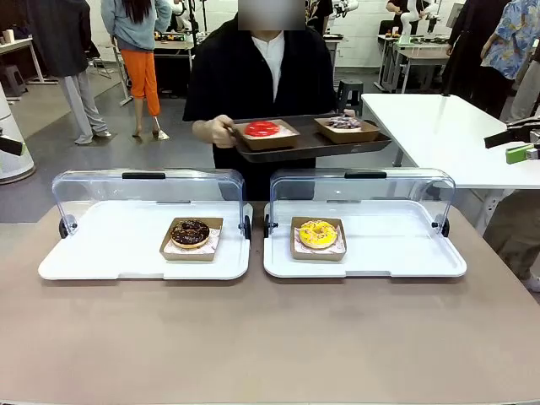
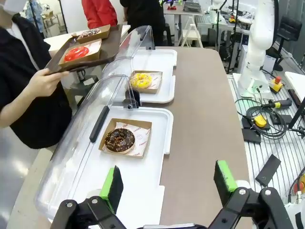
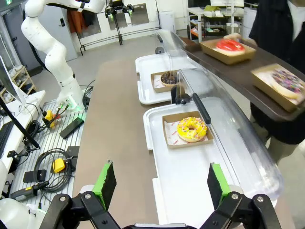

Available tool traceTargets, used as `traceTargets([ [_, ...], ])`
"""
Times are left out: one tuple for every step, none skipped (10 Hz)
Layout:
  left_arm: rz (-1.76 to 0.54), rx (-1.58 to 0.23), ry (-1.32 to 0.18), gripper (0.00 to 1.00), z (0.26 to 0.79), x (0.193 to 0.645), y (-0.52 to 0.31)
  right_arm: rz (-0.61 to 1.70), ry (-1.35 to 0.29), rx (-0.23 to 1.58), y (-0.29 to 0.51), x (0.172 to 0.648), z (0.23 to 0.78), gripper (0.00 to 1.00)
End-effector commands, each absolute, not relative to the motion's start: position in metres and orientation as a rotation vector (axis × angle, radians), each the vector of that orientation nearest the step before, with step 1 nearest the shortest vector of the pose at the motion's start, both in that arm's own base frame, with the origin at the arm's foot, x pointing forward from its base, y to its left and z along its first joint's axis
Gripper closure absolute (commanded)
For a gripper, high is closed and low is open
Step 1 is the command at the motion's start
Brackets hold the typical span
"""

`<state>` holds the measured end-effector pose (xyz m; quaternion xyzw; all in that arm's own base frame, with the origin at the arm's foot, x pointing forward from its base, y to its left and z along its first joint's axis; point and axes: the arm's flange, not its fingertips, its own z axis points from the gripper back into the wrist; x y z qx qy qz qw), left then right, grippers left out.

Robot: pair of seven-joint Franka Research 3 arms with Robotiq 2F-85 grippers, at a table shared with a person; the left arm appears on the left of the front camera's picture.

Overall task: Provide the desired donut to the person.
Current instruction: Place the picked Paper togo box onto the Handle tray extended by the person.

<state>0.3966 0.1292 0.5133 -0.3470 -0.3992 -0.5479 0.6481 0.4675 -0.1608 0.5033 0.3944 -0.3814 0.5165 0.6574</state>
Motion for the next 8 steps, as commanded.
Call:
traceTargets([
  [-1.252,-0.804,-0.907,0.0,0.5135,0.398,0.1265,1.171,-0.867,0.893,-0.16,0.467,0.5043,0.0],
  [-1.252,-0.804,-0.907,0.0,0.5135,0.398,0.1265,1.171,-0.867,0.893,-0.16,0.467,0.5043,0.0],
  [-1.252,-0.804,-0.907,0.0,0.5135,0.398,0.1265,1.171,-0.867,0.893,-0.16,0.467,0.5043,0.0],
  [-1.252,-0.804,-0.907,0.0,0.5135,0.398,0.1265,1.171,-0.867,0.893,-0.16,0.467,0.5043,0.0],
  [-1.252,-0.804,-0.907,0.0,0.5135,0.398,0.1265,1.171,-0.867,0.893,-0.16,0.467,0.5043,0.0],
  [-1.252,-0.804,-0.907,0.0,0.5135,0.398,0.1265,1.171,-0.867,0.893,-0.16,0.467,0.5043,0.0],
  [-1.252,-0.804,-0.907,0.0,0.5135,0.398,0.1265,1.171,-0.867,0.893,-0.16,0.467,0.5043,0.0],
  [-1.252,-0.804,-0.907,0.0,0.5135,0.398,0.1265,1.171,-0.867,0.893,-0.16,0.467,0.5043,0.0],
])
